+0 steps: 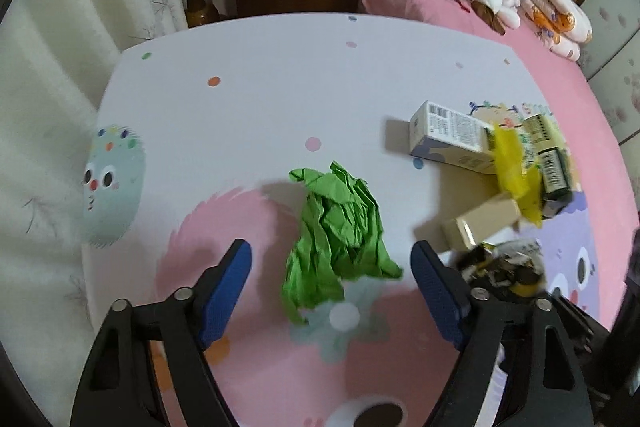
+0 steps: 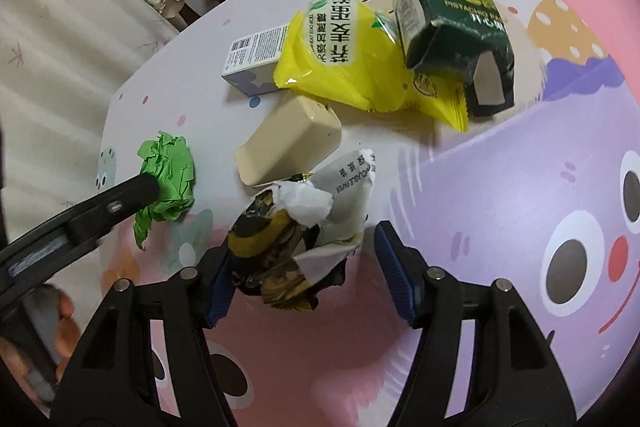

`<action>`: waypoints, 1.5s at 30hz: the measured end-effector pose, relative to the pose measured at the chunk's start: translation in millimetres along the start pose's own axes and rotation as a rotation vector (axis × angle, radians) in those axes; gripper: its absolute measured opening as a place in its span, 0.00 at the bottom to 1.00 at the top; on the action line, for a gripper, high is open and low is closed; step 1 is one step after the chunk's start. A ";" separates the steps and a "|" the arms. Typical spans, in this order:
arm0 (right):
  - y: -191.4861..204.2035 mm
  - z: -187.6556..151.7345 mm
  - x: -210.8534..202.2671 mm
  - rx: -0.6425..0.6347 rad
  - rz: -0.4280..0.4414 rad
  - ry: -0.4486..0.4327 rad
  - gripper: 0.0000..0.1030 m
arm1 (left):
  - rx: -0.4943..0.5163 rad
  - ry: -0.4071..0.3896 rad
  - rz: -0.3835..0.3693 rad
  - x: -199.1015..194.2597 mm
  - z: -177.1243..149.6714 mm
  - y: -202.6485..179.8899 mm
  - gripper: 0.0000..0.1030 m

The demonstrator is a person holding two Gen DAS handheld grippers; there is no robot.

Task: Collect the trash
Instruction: 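Grasp the green crumpled paper with the left tool while the right tool grasps the striped snack wrapper, then carry the green paper and snack wrapper down over the blue bin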

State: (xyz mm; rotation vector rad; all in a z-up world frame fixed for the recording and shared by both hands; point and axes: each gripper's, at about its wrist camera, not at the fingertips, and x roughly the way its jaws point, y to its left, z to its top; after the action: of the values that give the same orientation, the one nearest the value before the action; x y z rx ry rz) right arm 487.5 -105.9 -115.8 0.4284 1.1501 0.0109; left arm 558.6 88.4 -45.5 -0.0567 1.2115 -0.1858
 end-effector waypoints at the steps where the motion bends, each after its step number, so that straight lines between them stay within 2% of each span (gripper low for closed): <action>1: -0.1 -1.4 0.9 0.001 0.006 -0.004 0.54 | 0.001 0.007 0.000 4.9 1.2 -0.3 0.71; 2: 0.3 -2.6 1.5 -0.002 0.005 -0.009 0.49 | 0.003 0.017 0.000 12.3 3.3 -1.0 0.69; 4: 1.2 -4.4 -0.7 -0.006 0.001 -0.020 0.47 | 0.005 0.034 0.009 26.4 6.9 -1.0 0.56; 5: 0.6 -5.7 0.2 -0.006 0.001 -0.025 0.46 | 0.007 0.039 0.010 31.3 7.9 -1.5 0.54; 7: -2.6 -6.9 -4.3 0.001 0.007 -0.034 0.43 | 0.007 0.043 0.013 40.7 9.2 -1.8 0.44; 10: -6.7 -8.9 -11.9 0.005 0.012 -0.052 0.40 | 0.003 0.027 0.005 43.6 7.2 -3.8 0.36; 17: -18.2 -20.7 -35.5 0.017 0.056 -0.079 0.39 | 0.037 -0.054 0.031 17.7 -7.2 -20.6 0.34; 25: -32.1 -48.8 -90.7 -0.028 0.128 -0.095 0.39 | 0.039 -0.149 0.042 -51.9 -51.7 -47.8 0.34; 32: -60.0 -93.2 -155.7 -0.107 0.201 -0.089 0.39 | -0.008 -0.210 0.051 -125.7 -134.9 -81.6 0.34; 36: -81.0 -125.3 -194.7 -0.169 0.249 -0.087 0.39 | -0.035 -0.241 0.074 -163.8 -197.1 -105.4 0.34; 45: -125.0 -213.3 -258.2 -0.359 0.294 -0.063 0.39 | -0.108 -0.260 0.120 -204.6 -331.1 -155.2 0.34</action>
State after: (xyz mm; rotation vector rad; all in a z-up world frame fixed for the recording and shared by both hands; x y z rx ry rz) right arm 164.9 -210.0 -2.1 0.2720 0.9893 0.4503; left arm 162.6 -10.5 49.3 -0.0987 0.9614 -0.0070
